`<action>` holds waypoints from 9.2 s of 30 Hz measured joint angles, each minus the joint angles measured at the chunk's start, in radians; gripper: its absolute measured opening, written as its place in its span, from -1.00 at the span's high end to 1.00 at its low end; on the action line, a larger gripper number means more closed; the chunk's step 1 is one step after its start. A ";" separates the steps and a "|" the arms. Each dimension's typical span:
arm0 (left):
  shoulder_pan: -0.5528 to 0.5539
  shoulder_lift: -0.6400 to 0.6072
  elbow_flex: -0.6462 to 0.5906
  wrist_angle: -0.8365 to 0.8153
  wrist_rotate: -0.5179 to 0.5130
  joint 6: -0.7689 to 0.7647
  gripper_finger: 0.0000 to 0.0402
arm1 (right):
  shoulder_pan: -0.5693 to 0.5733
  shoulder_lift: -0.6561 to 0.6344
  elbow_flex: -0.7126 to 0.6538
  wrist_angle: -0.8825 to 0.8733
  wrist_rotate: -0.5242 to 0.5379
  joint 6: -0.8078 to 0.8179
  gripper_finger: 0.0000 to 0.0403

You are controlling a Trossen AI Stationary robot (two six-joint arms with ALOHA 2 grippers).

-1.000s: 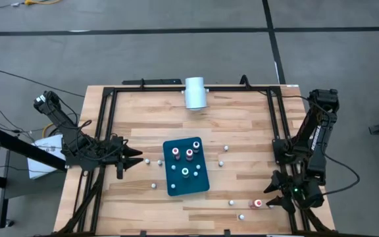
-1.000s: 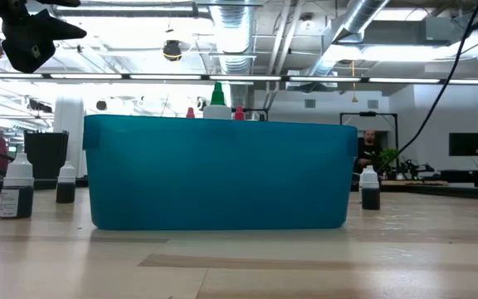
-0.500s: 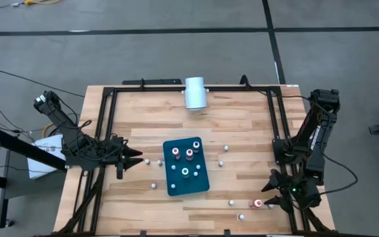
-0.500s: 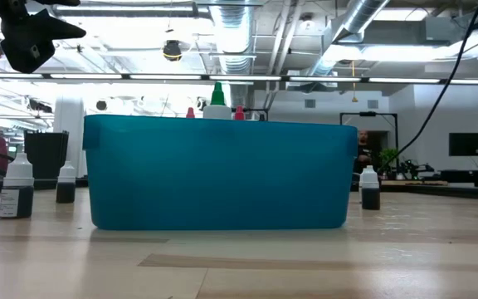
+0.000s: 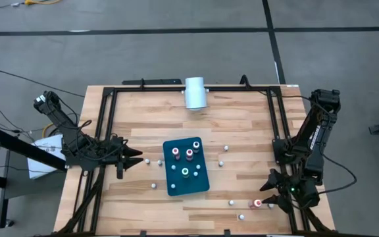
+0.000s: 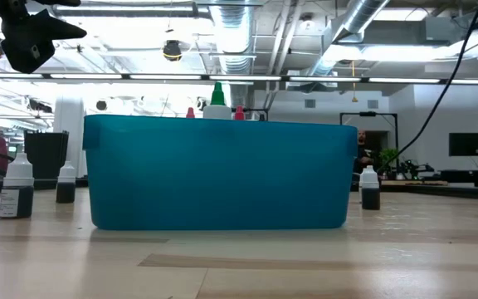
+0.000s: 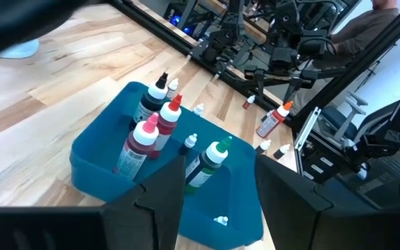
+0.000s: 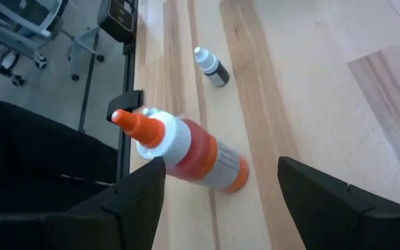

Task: Pick & Place food coloring
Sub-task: Put the big orange food coloring bottle into the blue bin

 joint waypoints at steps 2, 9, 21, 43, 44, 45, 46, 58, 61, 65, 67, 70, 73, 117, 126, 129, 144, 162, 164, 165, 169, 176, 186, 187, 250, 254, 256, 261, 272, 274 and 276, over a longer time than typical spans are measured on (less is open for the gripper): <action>0.000 0.000 0.000 0.000 -0.008 0.004 0.18 | -0.002 0.000 0.000 0.000 -0.003 0.004 -0.32; 0.032 0.016 0.000 0.031 0.028 0.027 0.18 | -0.002 0.000 0.000 0.000 -0.005 0.032 -0.32; 0.192 0.129 0.000 0.186 0.290 0.158 0.18 | -0.002 0.000 0.000 -0.029 -0.114 0.065 -0.32; 0.274 0.157 0.000 0.248 0.398 0.242 0.18 | -0.089 0.000 0.000 0.032 -0.109 -0.191 -0.32; 0.273 0.157 0.000 0.248 0.398 0.241 0.18 | -0.095 0.000 0.000 0.033 -0.110 -0.203 -0.32; 0.273 0.157 0.000 0.248 0.398 0.240 0.18 | -0.100 0.000 0.000 0.035 -0.114 -0.210 -0.32; 0.273 0.157 0.000 0.248 0.399 0.239 0.18 | -0.103 0.000 0.000 0.040 -0.118 -0.212 -0.32; 0.274 0.183 -0.002 0.250 0.402 0.249 0.18 | -0.106 0.003 0.000 0.099 -0.160 -0.213 -0.32; 0.274 0.209 -0.005 0.268 0.393 0.264 0.18 | -0.107 0.033 0.000 0.123 -0.148 -0.213 -0.32; 0.274 0.216 -0.005 0.330 0.368 0.314 0.18 | -0.107 0.106 0.000 0.192 -0.146 -0.212 -0.32; 0.274 0.216 -0.005 0.344 0.353 0.336 0.18 | -0.107 0.142 0.000 0.225 -0.146 -0.212 -0.32; 0.274 0.216 -0.005 0.376 0.347 0.352 0.18 | -0.107 0.186 0.000 0.266 -0.140 -0.209 -0.32; 0.274 0.216 -0.005 0.412 0.365 0.369 0.18 | -0.111 0.217 0.000 0.304 -0.131 -0.198 -0.32; 0.274 0.216 -0.005 0.329 0.376 0.345 0.18 | -0.244 0.245 0.000 0.390 -0.012 -0.292 0.41; 0.274 0.210 -0.005 0.323 0.372 0.342 0.18 | -0.284 0.245 0.081 0.446 0.022 -0.366 0.40; 0.274 0.194 -0.005 0.321 0.371 0.348 0.18 | -0.318 0.245 0.143 0.446 0.015 -0.456 0.41; 0.274 0.040 -0.028 0.252 0.396 0.447 0.18 | -0.639 0.245 0.406 0.368 -0.265 -0.799 0.39; 0.279 -0.128 -0.352 0.649 0.572 0.565 0.18 | -0.912 0.280 0.526 0.354 -0.376 -0.888 0.40; 0.287 -0.128 -0.352 0.649 0.582 0.583 0.18 | -0.920 0.324 0.552 0.348 -0.397 -0.893 0.40; 0.293 -0.127 -0.352 0.646 0.588 0.587 0.18 | -0.926 0.352 0.571 0.355 -0.404 -0.894 0.39; 0.313 -0.134 -0.352 0.643 0.634 0.600 0.18 | -0.942 0.460 0.646 0.351 -0.441 -0.922 0.39; 0.325 -0.171 -0.352 0.606 0.699 0.599 0.18 | -0.947 0.575 0.736 0.335 -0.482 -0.936 0.39; 0.325 -0.258 -0.351 0.511 0.724 0.574 0.18 | -0.890 0.580 0.746 0.100 -0.450 -0.843 0.39; 0.325 -0.263 -0.351 0.509 0.724 0.577 0.18 | -0.884 0.581 0.746 0.088 -0.441 -0.831 0.39; 0.325 -0.283 -0.351 0.451 0.740 0.542 0.18 | -0.845 0.829 0.735 0.111 -0.280 -0.565 0.25; 0.325 -0.283 -0.351 0.451 0.740 0.539 0.18 | -0.822 0.830 0.735 0.109 -0.251 -0.563 0.23; 0.325 -0.283 -0.351 0.451 0.740 0.538 0.18 | -0.809 0.830 0.734 0.109 -0.230 -0.560 0.23; 0.325 -0.283 -0.351 0.448 0.740 0.538 0.18 | -0.789 0.832 0.733 0.106 -0.184 -0.535 0.23; 0.325 -0.283 -0.351 0.448 0.740 0.535 0.18 | -0.788 0.832 0.733 0.103 -0.166 -0.515 0.18; 0.325 -0.282 -0.351 0.448 0.740 0.535 0.18 | -0.788 0.832 0.733 0.103 -0.163 -0.515 0.18; 0.325 -0.282 -0.351 0.448 0.740 0.535 0.18 | -0.788 0.832 0.733 0.103 -0.163 -0.515 0.18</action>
